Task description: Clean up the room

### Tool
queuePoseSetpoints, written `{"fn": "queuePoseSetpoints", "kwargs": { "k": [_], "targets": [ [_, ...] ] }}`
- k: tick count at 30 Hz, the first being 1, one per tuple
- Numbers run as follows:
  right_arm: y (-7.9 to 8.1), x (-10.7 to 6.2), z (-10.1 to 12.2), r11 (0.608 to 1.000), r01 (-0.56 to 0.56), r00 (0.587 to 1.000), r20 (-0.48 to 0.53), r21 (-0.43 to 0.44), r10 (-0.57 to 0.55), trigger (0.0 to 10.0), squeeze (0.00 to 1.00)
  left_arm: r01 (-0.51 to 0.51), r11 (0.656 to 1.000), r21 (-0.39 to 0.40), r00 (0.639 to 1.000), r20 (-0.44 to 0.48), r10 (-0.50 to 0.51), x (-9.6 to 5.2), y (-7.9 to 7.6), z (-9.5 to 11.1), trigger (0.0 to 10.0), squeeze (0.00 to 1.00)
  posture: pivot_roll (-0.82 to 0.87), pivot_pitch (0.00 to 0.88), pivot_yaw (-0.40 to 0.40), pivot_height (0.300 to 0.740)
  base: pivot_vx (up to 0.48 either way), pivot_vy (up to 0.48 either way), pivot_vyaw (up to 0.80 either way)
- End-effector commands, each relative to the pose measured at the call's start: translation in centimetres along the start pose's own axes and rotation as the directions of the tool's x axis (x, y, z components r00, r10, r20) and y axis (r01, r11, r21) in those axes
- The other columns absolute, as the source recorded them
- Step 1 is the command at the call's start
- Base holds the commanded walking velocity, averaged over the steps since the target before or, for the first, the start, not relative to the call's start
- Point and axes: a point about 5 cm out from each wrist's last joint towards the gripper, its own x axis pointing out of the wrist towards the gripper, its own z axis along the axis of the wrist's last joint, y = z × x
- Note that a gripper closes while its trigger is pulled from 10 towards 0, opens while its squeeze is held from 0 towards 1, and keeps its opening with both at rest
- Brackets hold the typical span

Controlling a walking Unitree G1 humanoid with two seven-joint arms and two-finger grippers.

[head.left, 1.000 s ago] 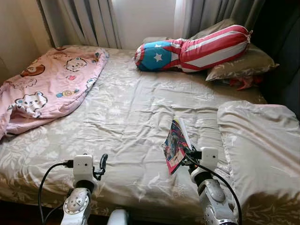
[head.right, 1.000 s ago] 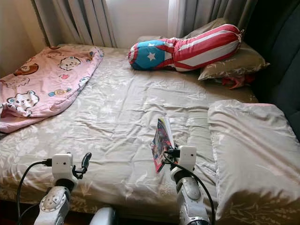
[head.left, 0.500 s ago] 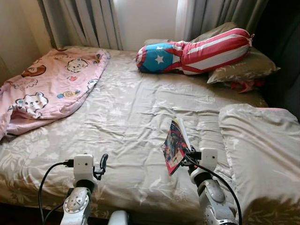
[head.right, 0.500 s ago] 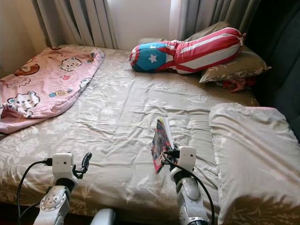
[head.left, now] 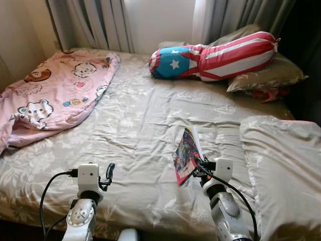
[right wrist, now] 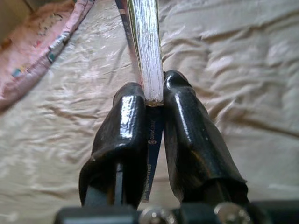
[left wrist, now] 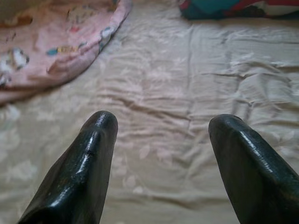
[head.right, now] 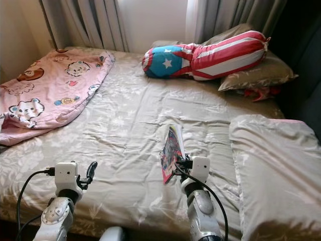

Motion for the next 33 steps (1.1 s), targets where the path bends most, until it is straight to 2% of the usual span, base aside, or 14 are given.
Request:
{"fn": "queuePoseSetpoints", "kwargs": {
  "k": [1,3,4,6,8,10,13,17,20,23,26,28,30,33],
  "targets": [
    [-0.7,0.2,0.4,0.995,0.041,0.999,0.017,0.090,-0.043,10.0,0.00,0.015,1.000,-0.001,1.000,-0.007,-0.015,0.0,-0.3,0.0,10.0,0.00,0.07,0.000,-0.003,0.645,0.000,0.000,0.00],
    [-0.9,0.2,0.3,0.991,0.055,0.998,0.015,0.121,-0.057,10.0,0.00,0.015,1.000,0.000,1.000,-0.007,-0.015,0.0,-0.3,0.0,10.0,0.00,0.07,0.000,-0.003,0.645,0.000,0.000,0.00],
    [-1.4,0.4,0.1,0.973,0.079,0.997,-0.005,0.216,-0.080,10.0,0.00,0.019,1.000,0.009,1.000,-0.005,-0.019,-0.1,-0.1,0.1,10.0,0.00,0.08,0.000,0.002,0.645,0.000,0.000,0.00],
    [-1.7,0.6,-0.1,0.949,0.092,0.996,-0.030,0.302,-0.087,10.0,0.00,0.020,1.000,0.015,1.000,-0.004,-0.020,-0.2,0.0,0.1,10.0,0.00,0.10,0.000,0.007,0.645,0.000,0.000,0.00],
    [-2.0,1.0,-0.3,0.904,0.105,0.994,-0.062,0.415,-0.087,10.0,0.00,0.023,0.999,0.026,1.000,-0.003,-0.023,-0.5,0.3,0.2,10.0,0.00,0.11,0.002,0.011,0.645,0.000,0.000,0.00],
    [-2.1,1.2,-0.2,0.902,0.102,0.994,-0.074,0.420,-0.078,10.0,0.00,0.027,0.999,0.036,1.000,-0.003,-0.027,-0.7,0.5,0.2,10.0,0.00,0.13,0.010,0.017,0.645,0.000,0.000,0.00],
    [-2.3,1.8,0.1,0.858,0.116,0.992,-0.104,0.500,-0.073,10.0,0.00,0.035,0.998,0.057,0.999,-0.006,-0.035,-1.3,1.1,0.3,10.0,0.00,0.15,0.025,0.028,0.645,0.000,0.000,0.00],
    [-1.8,2.7,1.1,0.828,0.085,0.995,-0.091,0.555,-0.042,10.0,0.00,0.041,0.995,0.088,0.999,-0.009,-0.040,-2.1,1.9,0.5,10.0,0.00,0.20,0.049,0.038,0.645,0.000,0.000,0.00],
    [-2.0,3.1,1.6,0.809,0.118,0.992,-0.097,0.576,-0.075,10.0,0.00,0.043,0.993,0.106,0.999,-0.016,-0.041,-2.8,2.5,0.7,10.0,0.00,0.21,0.059,0.044,0.645,0.000,0.000,0.00],
    [-2.7,2.9,1.5,0.795,0.175,0.984,-0.125,0.580,-0.125,10.0,0.00,0.053,0.991,0.120,0.998,-0.028,-0.050,-3.6,2.9,0.8,10.0,0.00,0.24,0.080,0.055,0.645,0.000,0.000,0.00],
    [-4.2,2.2,1.2,0.756,0.270,0.963,-0.166,0.596,-0.213,10.0,0.00,0.072,0.987,0.142,0.997,-0.048,-0.066,-4.5,3.0,0.8,10.0,0.00,0.26,0.110,0.065,0.645,0.000,0.000,0.00],
    [-4.6,2.1,1.1,0.745,0.292,0.956,-0.175,0.600,-0.233,10.0,0.00,0.077,0.986,0.147,0.996,-0.053,-0.070,-4.8,3.0,0.9,10.0,0.00,0.26,0.116,0.066,0.645,0.000,0.000,0.00],
    [-5.8,1.3,0.5,0.719,0.361,0.932,-0.211,0.594,-0.293,10.0,0.00,0.088,0.984,0.155,0.995,-0.067,-0.079,-5.6,3.1,0.8,10.0,0.00,0.27,0.138,0.068,0.645,0.000,0.000,0.00],
    [-6.6,0.6,0.0,0.707,0.398,0.917,-0.232,0.584,-0.325,10.0,0.00,0.096,0.983,0.159,0.993,-0.080,-0.085,-6.4,3.1,0.9,10.0,0.00,0.29,0.162,0.072,0.645,0.000,0.000,0.00]
  ]
}}
